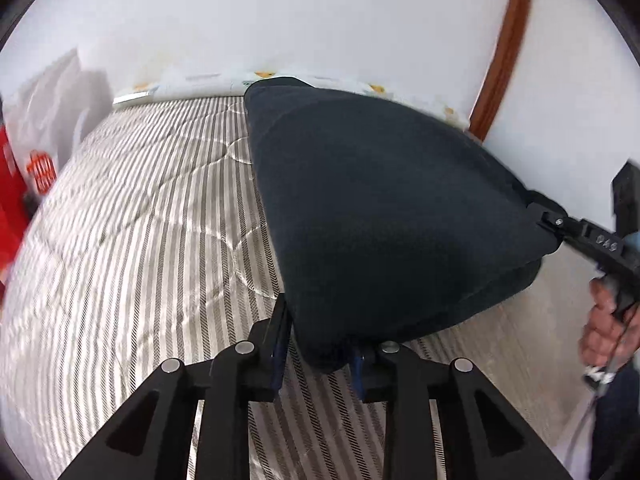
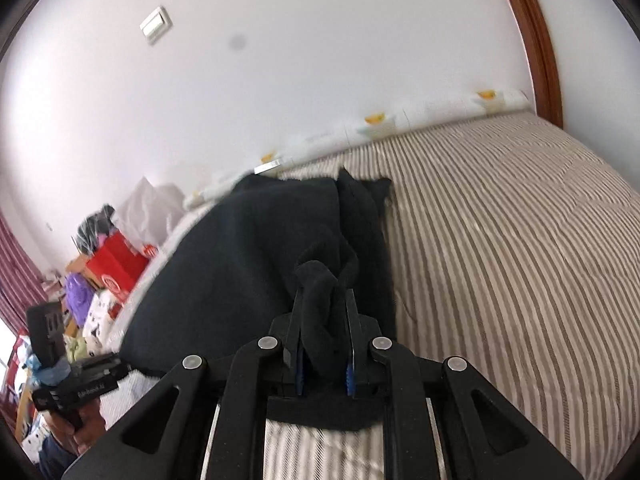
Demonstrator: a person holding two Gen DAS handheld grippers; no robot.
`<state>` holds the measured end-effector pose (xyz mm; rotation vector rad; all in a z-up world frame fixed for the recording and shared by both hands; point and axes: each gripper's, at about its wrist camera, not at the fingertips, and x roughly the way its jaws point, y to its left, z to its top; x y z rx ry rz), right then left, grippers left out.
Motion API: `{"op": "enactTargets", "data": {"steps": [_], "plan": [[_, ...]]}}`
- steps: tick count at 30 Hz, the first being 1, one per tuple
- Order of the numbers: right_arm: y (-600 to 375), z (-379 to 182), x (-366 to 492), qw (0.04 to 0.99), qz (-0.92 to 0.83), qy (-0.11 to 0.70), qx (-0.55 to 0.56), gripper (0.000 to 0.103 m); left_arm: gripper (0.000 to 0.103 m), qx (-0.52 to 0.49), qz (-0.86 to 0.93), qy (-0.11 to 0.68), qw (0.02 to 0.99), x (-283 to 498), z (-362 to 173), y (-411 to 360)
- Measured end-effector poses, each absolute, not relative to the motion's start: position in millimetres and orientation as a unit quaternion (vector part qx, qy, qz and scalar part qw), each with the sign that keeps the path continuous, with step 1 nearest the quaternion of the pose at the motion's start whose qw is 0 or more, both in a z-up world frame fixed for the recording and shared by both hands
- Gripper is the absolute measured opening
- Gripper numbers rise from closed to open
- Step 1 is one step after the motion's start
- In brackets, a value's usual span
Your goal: Fold small clothes
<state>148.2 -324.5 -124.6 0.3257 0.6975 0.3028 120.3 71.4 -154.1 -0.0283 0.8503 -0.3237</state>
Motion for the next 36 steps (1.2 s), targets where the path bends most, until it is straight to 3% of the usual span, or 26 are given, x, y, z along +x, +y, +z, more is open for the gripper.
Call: {"op": "enactTargets", "data": {"steps": [3, 7, 9, 12, 14, 15, 19, 26, 28, 36], "plan": [[-323.5, -121.3, 145.5, 0.919, 0.133, 0.337, 0.158, 0.023, 0.028, -0.019, -0.157, 0.412, 0.897, 125.1, -154.2, 71.2], [-321.3, -117.9, 164.2, 0.911, 0.138, 0.344, 0.181, 0.042, 0.035, -0.044, -0.158, 0.424, 0.891, 132.6, -156.6, 77.1], [-318.4, -121.3, 179.7, 0.903, 0.147, 0.352, 0.197, 0.045, 0.039, -0.043, -0.154, 0.425, 0.891, 133.1, -158.3, 78.3], [-310.6, -133.8, 205.4, 0.891, 0.133, 0.377, 0.217, 0.045, 0.043, -0.039, -0.151, 0.421, 0.893, 133.0, -159.6, 77.6], [-305.7, -140.0, 216.7, 0.882, 0.134, 0.392, 0.226, 0.033, 0.043, -0.044, -0.152, 0.423, 0.892, 132.1, -160.0, 78.6], [-303.9, -138.8, 217.7, 0.882, 0.139, 0.391, 0.223, 0.018, 0.043, -0.044, -0.15, 0.423, 0.893, 132.3, -159.9, 78.9], [-316.3, -107.9, 187.8, 0.908, 0.158, 0.332, 0.2, 0.01, 0.045, -0.025, -0.147, 0.42, 0.895, 130.1, -160.2, 76.5], [-317.4, -136.5, 175.2, 0.906, 0.126, 0.371, 0.161, 0.013, 0.043, -0.031, -0.148, 0.426, 0.892, 127.4, -160.1, 76.7], [-318.5, -128.9, 168.9, 0.91, 0.119, 0.366, 0.155, 0.018, 0.043, -0.031, -0.154, 0.429, 0.89, 120.3, -155.3, 79.6], [-312.1, -124.5, 140.9, 0.918, 0.101, 0.373, 0.087, 0.022, 0.044, -0.054, -0.185, 0.406, 0.893, 84.6, -128.1, 91.8]]}}
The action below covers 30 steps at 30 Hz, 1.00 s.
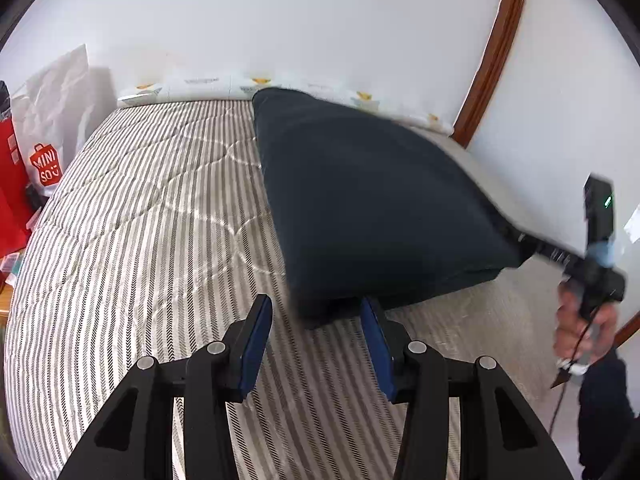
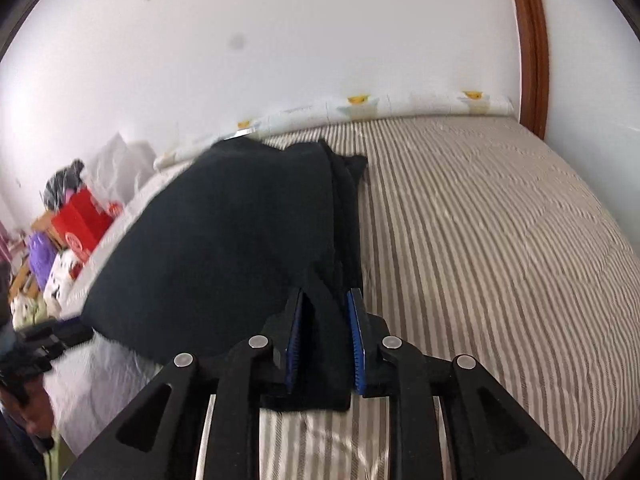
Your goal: Fold small clothes
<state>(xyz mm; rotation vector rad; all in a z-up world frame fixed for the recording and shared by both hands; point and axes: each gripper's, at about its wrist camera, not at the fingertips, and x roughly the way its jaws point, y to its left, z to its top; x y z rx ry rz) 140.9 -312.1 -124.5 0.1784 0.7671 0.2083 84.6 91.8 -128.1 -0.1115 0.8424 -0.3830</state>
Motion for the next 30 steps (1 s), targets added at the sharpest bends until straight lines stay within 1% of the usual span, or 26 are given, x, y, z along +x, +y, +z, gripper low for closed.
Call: {"op": "enactTargets", "data": {"steps": [1, 3, 6, 8, 10, 12, 14, 18, 24, 26, 27, 28, 30], "plan": [[-314.6, -124.0, 136.8, 0.917, 0.099, 0.376, 0.086, 0.024, 0.044, -0.057, -0.188, 0.405, 0.893, 85.6, -124.3, 91.8], [-316.8, -116.3, 131.0, 0.917, 0.097, 0.377, 0.082, 0.025, 0.044, -0.062, -0.193, 0.399, 0.894, 91.6, -116.0, 90.8], [-317.6, -96.0, 128.7, 0.924, 0.095, 0.365, 0.059, 0.028, 0.044, -0.052, -0.186, 0.391, 0.9, 103.7, -110.2, 86.2], [-316.4, -82.0, 137.9, 0.928, 0.092, 0.358, 0.045, 0.03, 0.044, -0.038, -0.171, 0.395, 0.902, 114.7, -115.5, 82.1], [-315.3, -71.3, 153.0, 0.929, 0.087, 0.358, 0.038, 0.038, 0.044, -0.034, -0.167, 0.413, 0.895, 124.9, -128.0, 77.5], [-313.6, -63.8, 173.3, 0.926, 0.088, 0.364, 0.038, 0.04, 0.045, -0.028, -0.169, 0.426, 0.889, 130.8, -139.2, 74.1], [-311.3, -58.8, 196.9, 0.922, 0.09, 0.375, 0.037, 0.041, 0.048, -0.019, -0.172, 0.425, 0.888, 132.3, -138.9, 73.4], [-305.4, -58.5, 246.5, 0.909, 0.11, 0.4, 0.049, 0.042, 0.048, -0.023, -0.168, 0.406, 0.898, 140.0, -117.9, 84.7], [-289.8, -85.5, 320.2, 0.879, 0.116, 0.457, 0.073, 0.043, 0.048, -0.039, -0.156, 0.409, 0.899, 176.2, -110.9, 95.5], [-283.2, -93.9, 337.7, 0.874, 0.125, 0.464, 0.081, 0.041, 0.048, -0.042, -0.159, 0.414, 0.895, 188.6, -114.2, 94.3], [-280.8, -97.7, 344.0, 0.871, 0.127, 0.467, 0.084, 0.038, 0.048, -0.042, -0.162, 0.418, 0.893, 193.7, -118.2, 93.1], [-277.6, -102.0, 350.5, 0.868, 0.13, 0.47, 0.088, 0.028, 0.048, -0.043, -0.165, 0.421, 0.891, 197.3, -120.5, 91.6], [-271.4, -107.2, 359.9, 0.865, 0.133, 0.474, 0.094, 0.016, 0.048, -0.041, -0.167, 0.422, 0.89, 203.8, -125.8, 88.3]]}}
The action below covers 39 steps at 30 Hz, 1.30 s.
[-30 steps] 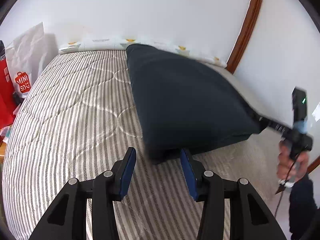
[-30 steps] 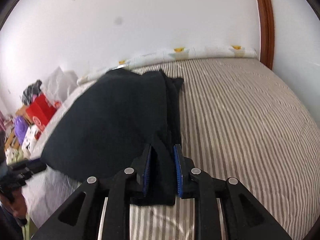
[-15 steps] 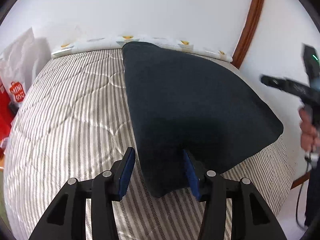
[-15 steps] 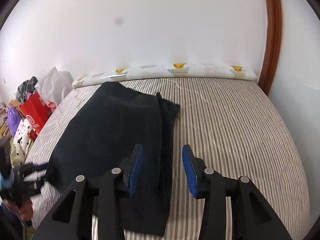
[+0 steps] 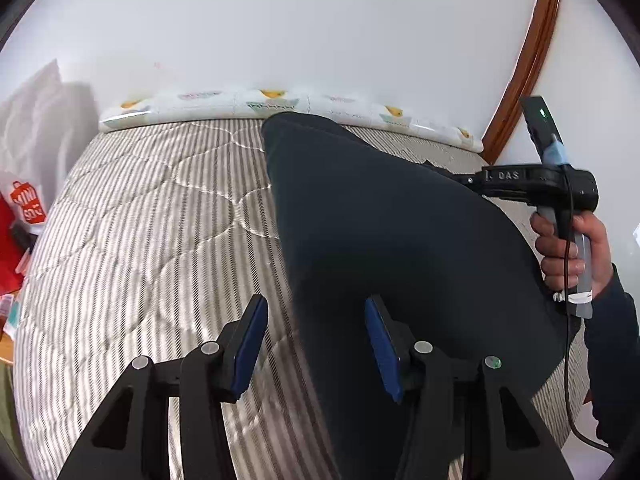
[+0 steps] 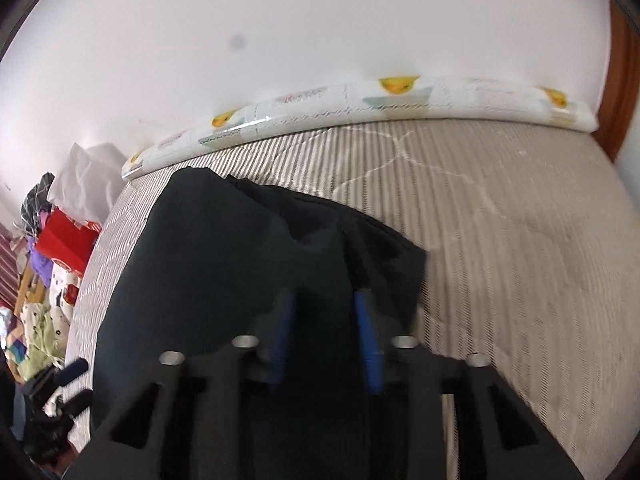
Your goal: Fold small clothes
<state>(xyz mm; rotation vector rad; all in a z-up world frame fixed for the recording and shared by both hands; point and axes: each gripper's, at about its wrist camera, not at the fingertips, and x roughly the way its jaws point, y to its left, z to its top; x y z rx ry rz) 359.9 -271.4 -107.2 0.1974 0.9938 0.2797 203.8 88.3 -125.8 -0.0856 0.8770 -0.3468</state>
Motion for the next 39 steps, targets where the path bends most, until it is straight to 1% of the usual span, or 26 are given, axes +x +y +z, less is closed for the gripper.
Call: {"op": "enactTargets", "data": {"steps": [1, 3, 7, 9, 11, 14, 17, 18, 19, 21, 26, 27, 28, 29, 30, 32, 35, 38, 39], "plan": [[-268.3, -106.3, 361.8, 0.867, 0.138, 0.47, 0.092, 0.011, 0.048, -0.042, -0.168, 0.421, 0.89, 206.0, -127.1, 87.5], [-265.9, -97.4, 358.2, 0.882, 0.148, 0.441, 0.075, 0.008, 0.049, -0.047, -0.171, 0.421, 0.889, 208.4, -128.7, 88.0], [-299.8, -62.4, 337.7, 0.916, 0.145, 0.36, 0.097, 0.007, 0.051, -0.061, -0.187, 0.425, 0.884, 210.7, -129.6, 91.3], [-306.8, -66.9, 339.1, 0.914, 0.138, 0.368, 0.098, 0.007, 0.051, -0.066, -0.191, 0.425, 0.882, 210.8, -130.0, 88.8], [-297.6, -88.1, 353.1, 0.902, 0.124, 0.405, 0.077, 0.007, 0.051, -0.062, -0.19, 0.424, 0.883, 211.2, -130.3, 85.5], [-297.7, -100.9, 361.8, 0.889, 0.125, 0.433, 0.081, 0.01, 0.051, -0.056, -0.184, 0.421, 0.886, 210.9, -129.3, 83.3], [-311.9, -88.1, 344.1, 0.895, 0.117, 0.418, 0.102, 0.021, 0.051, -0.059, -0.182, 0.423, 0.886, 207.1, -128.4, 86.4], [-315.2, -84.5, 337.6, 0.896, 0.116, 0.416, 0.104, 0.03, 0.051, -0.058, -0.183, 0.424, 0.885, 204.2, -127.6, 87.4], [-318.1, -82.4, 330.7, 0.895, 0.121, 0.417, 0.106, 0.043, 0.052, -0.057, -0.185, 0.423, 0.885, 202.3, -126.7, 87.9], [-321.3, -82.3, 316.8, 0.888, 0.134, 0.424, 0.114, 0.053, 0.052, -0.053, -0.186, 0.422, 0.886, 197.8, -125.2, 88.7], [-320.9, -107.1, 302.4, 0.852, 0.162, 0.468, 0.167, 0.053, 0.053, -0.051, -0.178, 0.42, 0.889, 186.9, -124.0, 89.7], [-319.1, -112.6, 304.4, 0.847, 0.163, 0.475, 0.175, 0.05, 0.053, -0.05, -0.175, 0.42, 0.889, 186.1, -123.9, 89.2], [-317.3, -116.9, 305.3, 0.843, 0.169, 0.478, 0.183, 0.029, 0.053, -0.048, -0.172, 0.42, 0.89, 185.5, -123.8, 88.6], [-315.6, -118.2, 305.0, 0.84, 0.182, 0.475, 0.187, 0.012, 0.053, -0.046, -0.168, 0.419, 0.891, 185.1, -123.6, 87.9], [-316.1, -115.5, 301.9, 0.848, 0.183, 0.463, 0.181, 0.004, 0.053, -0.044, -0.165, 0.419, 0.892, 184.7, -123.1, 87.2], [-322.8, -103.8, 290.3, 0.875, 0.168, 0.423, 0.162, 0.003, 0.053, -0.045, -0.16, 0.418, 0.893, 183.6, -121.8, 86.3], [-328.1, -102.0, 283.9, 0.875, 0.162, 0.423, 0.173, 0.003, 0.053, -0.047, -0.156, 0.419, 0.893, 181.7, -121.6, 84.8], [-316.3, -94.8, 277.1, 0.885, 0.133, 0.428, 0.127, 0.004, 0.053, -0.042, -0.147, 0.419, 0.895, 178.9, -121.1, 84.0], [-314.9, -89.9, 273.1, 0.889, 0.126, 0.424, 0.119, 0.007, 0.053, -0.043, -0.147, 0.419, 0.895, 177.0, -120.6, 84.6]]}}
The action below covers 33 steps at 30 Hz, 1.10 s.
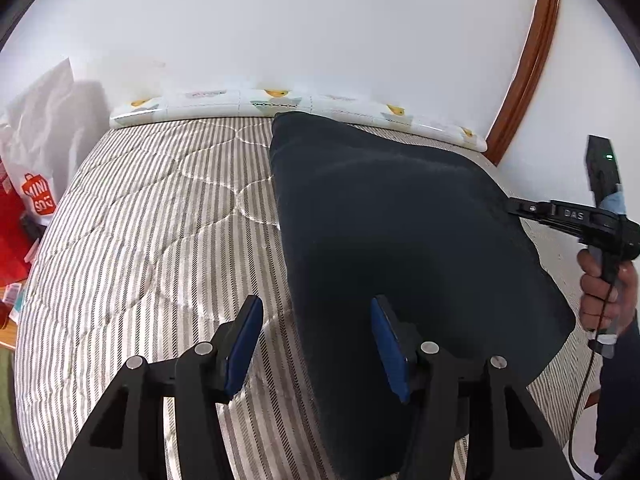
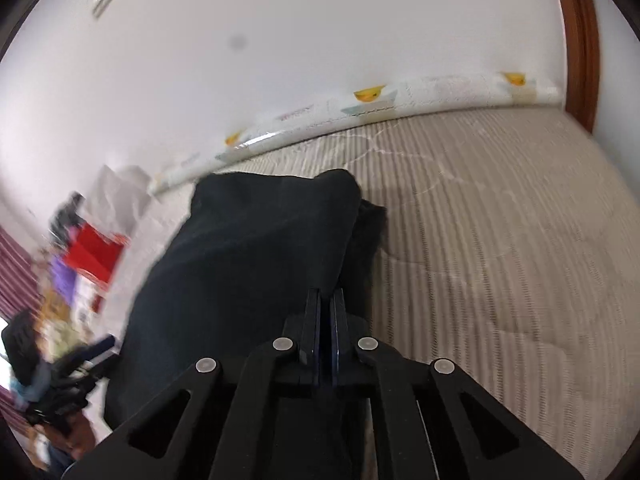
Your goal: Fold small clothes
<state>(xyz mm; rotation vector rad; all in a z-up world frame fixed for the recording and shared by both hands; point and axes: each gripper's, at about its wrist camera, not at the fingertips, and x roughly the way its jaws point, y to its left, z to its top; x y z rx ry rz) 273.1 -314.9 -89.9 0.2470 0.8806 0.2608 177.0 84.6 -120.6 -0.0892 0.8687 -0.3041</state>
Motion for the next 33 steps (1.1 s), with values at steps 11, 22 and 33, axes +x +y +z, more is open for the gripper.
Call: {"op": "enactTargets", "data": {"steps": [11, 22, 33], "plan": [[-337.8, -78.1, 169.6, 0.91, 0.084, 0.398, 0.079, 0.044, 0.054, -0.041, -0.141, 0.417, 0.897, 126.2, -119.4, 98.0], [-334.3, -125.1, 103.9, 0.89, 0.136, 0.429, 0.067, 0.044, 0.055, -0.021, -0.12, 0.432, 0.893, 82.4, -150.5, 96.2], [-323.1, -153.0, 137.6, 0.88, 0.163, 0.42, 0.15, 0.036, 0.054, -0.02, -0.125, 0.418, 0.9, 85.1, -154.7, 82.0]]}}
